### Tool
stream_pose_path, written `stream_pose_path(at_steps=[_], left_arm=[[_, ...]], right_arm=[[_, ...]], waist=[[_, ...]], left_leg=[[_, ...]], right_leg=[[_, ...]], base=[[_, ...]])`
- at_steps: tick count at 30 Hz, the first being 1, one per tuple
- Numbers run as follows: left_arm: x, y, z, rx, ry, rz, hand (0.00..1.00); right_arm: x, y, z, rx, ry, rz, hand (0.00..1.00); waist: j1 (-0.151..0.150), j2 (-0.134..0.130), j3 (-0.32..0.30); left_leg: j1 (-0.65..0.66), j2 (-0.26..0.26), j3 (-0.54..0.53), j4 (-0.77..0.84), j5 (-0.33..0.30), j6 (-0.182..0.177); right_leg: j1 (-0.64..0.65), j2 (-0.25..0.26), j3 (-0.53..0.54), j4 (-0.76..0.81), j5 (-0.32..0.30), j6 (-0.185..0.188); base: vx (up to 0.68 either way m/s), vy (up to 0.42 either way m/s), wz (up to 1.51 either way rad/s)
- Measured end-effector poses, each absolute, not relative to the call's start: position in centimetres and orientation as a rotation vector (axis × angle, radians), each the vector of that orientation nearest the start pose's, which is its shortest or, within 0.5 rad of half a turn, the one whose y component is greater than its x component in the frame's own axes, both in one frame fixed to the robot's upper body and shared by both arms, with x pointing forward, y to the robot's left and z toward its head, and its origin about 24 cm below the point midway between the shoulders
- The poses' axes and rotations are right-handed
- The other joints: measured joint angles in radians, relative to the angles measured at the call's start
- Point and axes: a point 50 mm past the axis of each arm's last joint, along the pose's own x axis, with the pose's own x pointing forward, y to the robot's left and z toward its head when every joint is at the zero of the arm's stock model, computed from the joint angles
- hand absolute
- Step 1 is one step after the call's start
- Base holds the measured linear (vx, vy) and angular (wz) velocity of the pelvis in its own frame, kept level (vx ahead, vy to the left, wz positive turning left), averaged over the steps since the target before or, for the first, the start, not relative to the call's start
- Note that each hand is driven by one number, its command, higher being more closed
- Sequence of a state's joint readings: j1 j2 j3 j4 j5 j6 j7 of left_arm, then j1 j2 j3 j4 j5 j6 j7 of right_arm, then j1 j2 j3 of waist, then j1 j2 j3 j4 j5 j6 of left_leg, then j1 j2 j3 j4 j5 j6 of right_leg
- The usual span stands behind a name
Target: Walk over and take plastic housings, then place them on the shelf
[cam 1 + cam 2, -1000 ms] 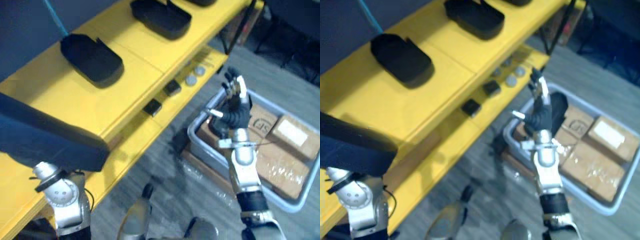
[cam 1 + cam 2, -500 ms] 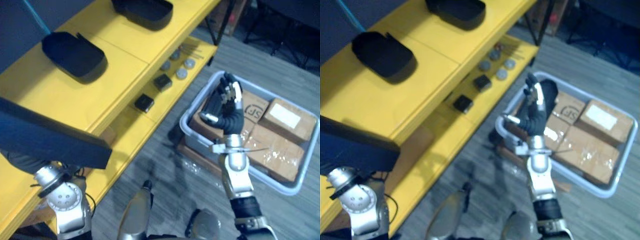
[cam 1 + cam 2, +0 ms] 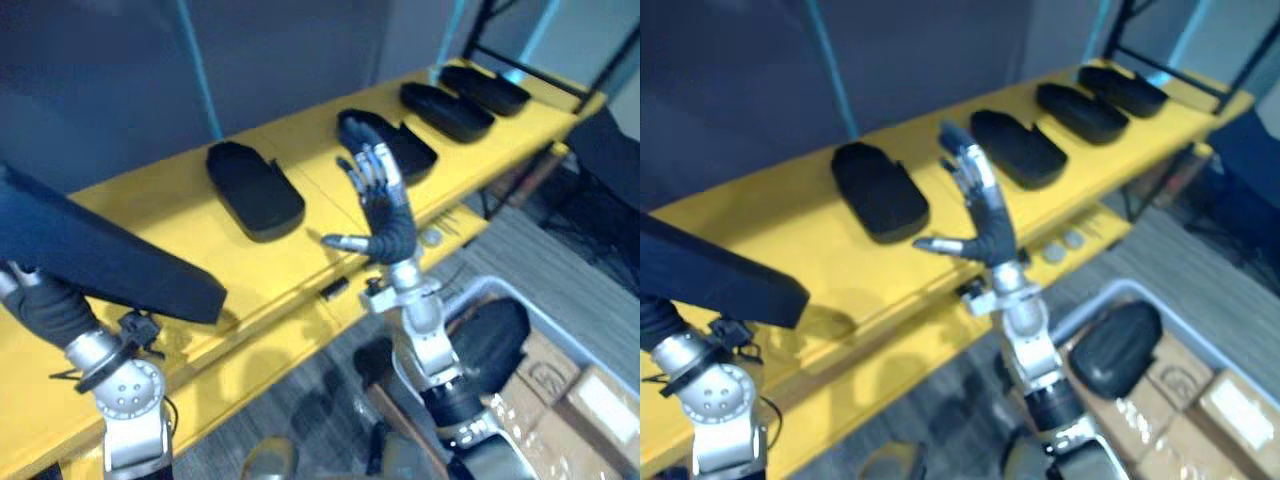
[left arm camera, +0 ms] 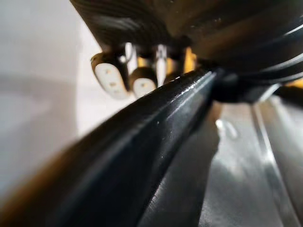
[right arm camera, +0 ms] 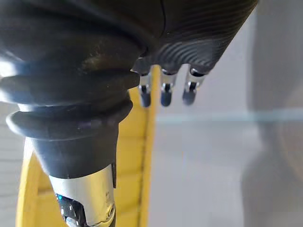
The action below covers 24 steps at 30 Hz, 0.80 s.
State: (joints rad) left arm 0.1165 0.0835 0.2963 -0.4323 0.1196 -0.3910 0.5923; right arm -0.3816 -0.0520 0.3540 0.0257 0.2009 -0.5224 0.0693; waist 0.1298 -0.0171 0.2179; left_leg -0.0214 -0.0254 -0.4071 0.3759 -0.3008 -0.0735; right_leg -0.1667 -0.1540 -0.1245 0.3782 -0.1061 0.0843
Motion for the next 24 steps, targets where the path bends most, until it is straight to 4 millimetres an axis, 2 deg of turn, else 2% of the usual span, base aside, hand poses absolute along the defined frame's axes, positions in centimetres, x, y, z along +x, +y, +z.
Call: stream_pose_path(at_steps=[2, 4, 6, 7, 9, 12, 14, 17, 21, 23, 24], left_arm=[[17.3, 24.0, 14.4, 0.11, -0.734, 0.843, 1.0], [17.1, 24.0, 14.1, 0.108, -0.718, 0.851, 1.0], [17.2, 23.8, 14.1, 0.106, -0.721, 0.838, 1.0], [17.5, 23.4, 14.4, 0.098, -0.736, 0.812, 1.0], [18.0, 22.8, 14.8, 0.081, -0.768, 0.771, 1.0], [18.9, 22.3, 15.3, 0.072, -0.789, 0.736, 1.0], [19.4, 22.1, 15.1, 0.071, -0.762, 0.731, 1.0], [19.8, 21.9, 14.8, 0.142, -0.712, 0.72, 1.0], [20.0, 22.4, 14.8, 0.237, -0.696, 0.688, 1.0], [19.8, 22.9, 14.9, 0.253, -0.69, 0.696, 1.0], [19.7, 23.1, 14.9, 0.255, -0.687, 0.696, 1.0]], right_arm=[[26.7, -5.0, 16.9, 0.167, -0.78, 0.552, 0.0], [26.8, -5.0, 17.0, 0.221, -0.762, 0.588, 0.0], [26.9, -5.2, 16.9, 0.25, -0.742, 0.599, 0.0], [27.1, -5.6, 16.9, 0.255, -0.74, 0.599, 0.0], [27.3, -6.0, 16.8, 0.246, -0.739, 0.586, 0.0], [27.3, -5.8, 16.9, 0.236, -0.745, 0.626, 0.0], [27.2, -5.3, 17.1, 0.239, -0.751, 0.658, 0.0], [27.2, -3.4, 18.0, 0.313, -0.767, 0.73, 0.0], [26.8, 0.3, 18.7, 0.357, -0.757, 0.807, 0.0], [25.9, 2.2, 18.5, 0.325, -0.747, 0.845, 0.0], [25.7, 2.5, 18.4, 0.311, -0.745, 0.852, 0.0]], waist=[[0.017, 0.043, -0.028], [0.026, 0.053, -0.041], [0.018, 0.059, -0.046], [0.007, 0.063, -0.05], [-0.006, 0.06, -0.056], [0.022, 0.027, -0.078], [0.023, 0.026, -0.08], [0.024, 0.021, -0.086], [0.059, 0.013, -0.091], [0.074, 0.011, -0.092], [0.077, 0.011, -0.093]], left_leg=[[0.009, 0.07, 0.069, -0.041, 0.026, -0.041], [0.032, 0.096, 0.099, -0.091, 0.061, -0.057], [0.039, 0.116, 0.182, -0.122, 0.087, -0.045], [0.032, 0.132, 0.293, -0.126, 0.096, -0.031], [0.02, 0.149, 0.395, -0.133, 0.104, -0.019], [0.026, 0.111, 0.368, -0.195, 0.155, -0.011], [0.046, 0.091, 0.342, -0.213, 0.167, -0.003], [0.056, 0.061, 0.292, -0.253, 0.193, 0.003], [0.054, 0.044, 0.239, -0.319, 0.242, 0.0], [0.058, 0.044, 0.222, -0.347, 0.256, 0.001], [0.058, 0.044, 0.223, -0.351, 0.257, 0.002]], right_leg=[[0.029, 0.029, -0.062, 0.005, -0.019, -0.031], [0.051, 0.038, -0.083, -0.003, -0.027, -0.044], [0.1, 0.038, -0.127, -0.051, -0.027, -0.045], [0.138, 0.034, -0.174, -0.093, -0.025, -0.046], [0.171, 0.028, -0.233, -0.126, -0.017, -0.04], [0.189, -0.002, -0.266, -0.159, -0.004, -0.021], [0.229, -0.017, -0.292, -0.179, 0.003, -0.009], [0.273, -0.032, -0.343, -0.205, 0.006, -0.005], [0.28, -0.039, -0.384, -0.212, 0.006, -0.005], [0.294, -0.039, -0.4, -0.218, 0.005, -0.005], [0.293, -0.039, -0.4, -0.219, 0.005, -0.005]], base=[[0.26, -0.25, 0.58], [0.19, -0.198, 0.34], [0.14, -0.145, 0.59], [0.08, -0.07, 0.73], [0.06, -0.028, 0.92], [0.03, 0.035, 0.53], [0.02, 0.053, 0.51], [-0.01, 0.029, 0.59], [-0.03, -0.011, 0.44], [-0.03, -0.024, 0.35], [-0.02, -0.004, 0.22]])
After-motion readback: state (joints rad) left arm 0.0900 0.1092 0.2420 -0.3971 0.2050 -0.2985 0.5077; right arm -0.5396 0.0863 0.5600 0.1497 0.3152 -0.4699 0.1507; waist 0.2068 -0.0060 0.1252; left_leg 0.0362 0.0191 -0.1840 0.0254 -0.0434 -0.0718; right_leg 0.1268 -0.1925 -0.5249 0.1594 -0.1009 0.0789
